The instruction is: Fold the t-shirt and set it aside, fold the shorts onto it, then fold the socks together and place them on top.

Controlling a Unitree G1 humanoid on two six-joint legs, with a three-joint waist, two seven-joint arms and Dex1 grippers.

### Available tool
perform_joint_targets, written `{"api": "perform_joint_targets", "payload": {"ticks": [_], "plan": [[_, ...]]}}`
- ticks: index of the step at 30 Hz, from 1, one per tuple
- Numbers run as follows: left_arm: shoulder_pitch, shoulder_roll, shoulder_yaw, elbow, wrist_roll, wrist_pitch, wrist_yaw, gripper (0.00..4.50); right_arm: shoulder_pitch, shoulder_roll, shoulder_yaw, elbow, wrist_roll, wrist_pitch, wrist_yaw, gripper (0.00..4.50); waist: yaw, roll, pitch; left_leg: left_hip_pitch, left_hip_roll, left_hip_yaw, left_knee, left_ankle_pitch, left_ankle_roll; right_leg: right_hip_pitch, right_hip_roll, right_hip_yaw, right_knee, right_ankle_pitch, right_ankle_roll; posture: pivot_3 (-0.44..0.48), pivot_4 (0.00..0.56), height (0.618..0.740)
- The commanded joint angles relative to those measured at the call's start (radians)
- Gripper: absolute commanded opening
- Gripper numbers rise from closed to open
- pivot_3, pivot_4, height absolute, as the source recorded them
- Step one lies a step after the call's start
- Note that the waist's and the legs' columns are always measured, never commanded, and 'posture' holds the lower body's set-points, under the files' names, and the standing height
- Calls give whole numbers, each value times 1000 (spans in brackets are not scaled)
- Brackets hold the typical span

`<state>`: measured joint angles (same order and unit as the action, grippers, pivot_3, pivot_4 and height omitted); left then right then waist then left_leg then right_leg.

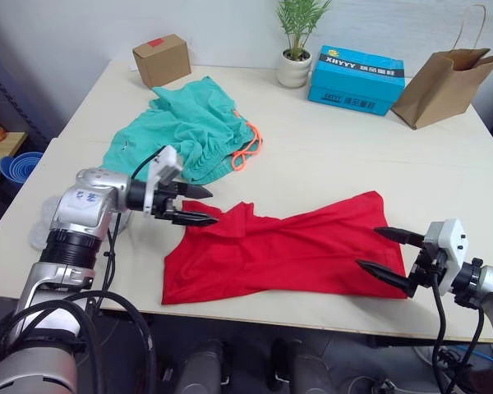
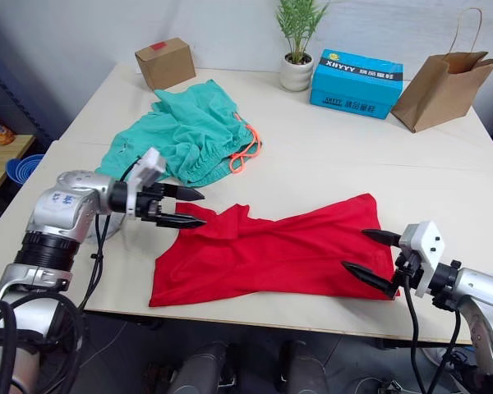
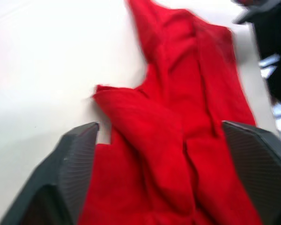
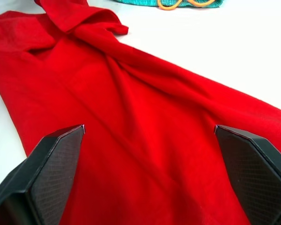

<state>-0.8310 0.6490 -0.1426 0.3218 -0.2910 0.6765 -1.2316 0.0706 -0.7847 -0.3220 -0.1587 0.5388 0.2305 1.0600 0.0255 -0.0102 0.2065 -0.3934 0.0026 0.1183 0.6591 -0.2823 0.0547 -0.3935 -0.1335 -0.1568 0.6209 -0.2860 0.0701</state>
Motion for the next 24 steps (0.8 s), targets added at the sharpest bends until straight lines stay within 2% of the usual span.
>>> {"api": "perform_joint_targets", "payload": {"ticks": [1,6,11,16,18,21,24], "plan": [[-37,-89,-7,-85,29,167,198,4449,-12,-3,-8,-47,18,11,-3,4500,2,0,0,0,0,0,0,0,0,0,0,0,0,0,0,0,150,740],[-1,-111,-81,-148,95,155,273,4449,-19,8,-2,-61,15,20,-13,4500,-6,0,0,0,1,0,0,0,-2,0,1,0,1,0,0,0,150,740],[26,-119,-68,-210,74,169,294,4449,-15,11,-4,-65,12,20,-16,4500,-2,0,0,1,2,1,-1,1,-4,-1,2,0,0,0,-1,0,150,740],[132,-13,-75,-403,121,-17,267,4449,13,12,-17,-85,13,23,-21,4500,-1,0,0,1,2,0,-1,0,-5,-1,1,1,-1,0,-1,0,150,740],[193,24,-88,-444,168,-160,271,4449,23,13,-19,-90,13,23,-22,4500,-1,0,0,1,2,0,-2,0,-5,-1,1,1,-2,-1,-1,0,150,740],[263,22,-83,-489,181,-272,286,4449,25,16,-14,-95,11,21,-27,4500,0,1,0,2,2,1,-3,0,-5,0,1,1,-2,-1,-1,0,150,740],[291,7,-88,-486,201,-298,306,4449,13,31,-8,-110,18,9,-35,4500,3,1,0,1,2,0,-2,-2,-9,0,0,1,-2,0,-1,0,150,740]]}}
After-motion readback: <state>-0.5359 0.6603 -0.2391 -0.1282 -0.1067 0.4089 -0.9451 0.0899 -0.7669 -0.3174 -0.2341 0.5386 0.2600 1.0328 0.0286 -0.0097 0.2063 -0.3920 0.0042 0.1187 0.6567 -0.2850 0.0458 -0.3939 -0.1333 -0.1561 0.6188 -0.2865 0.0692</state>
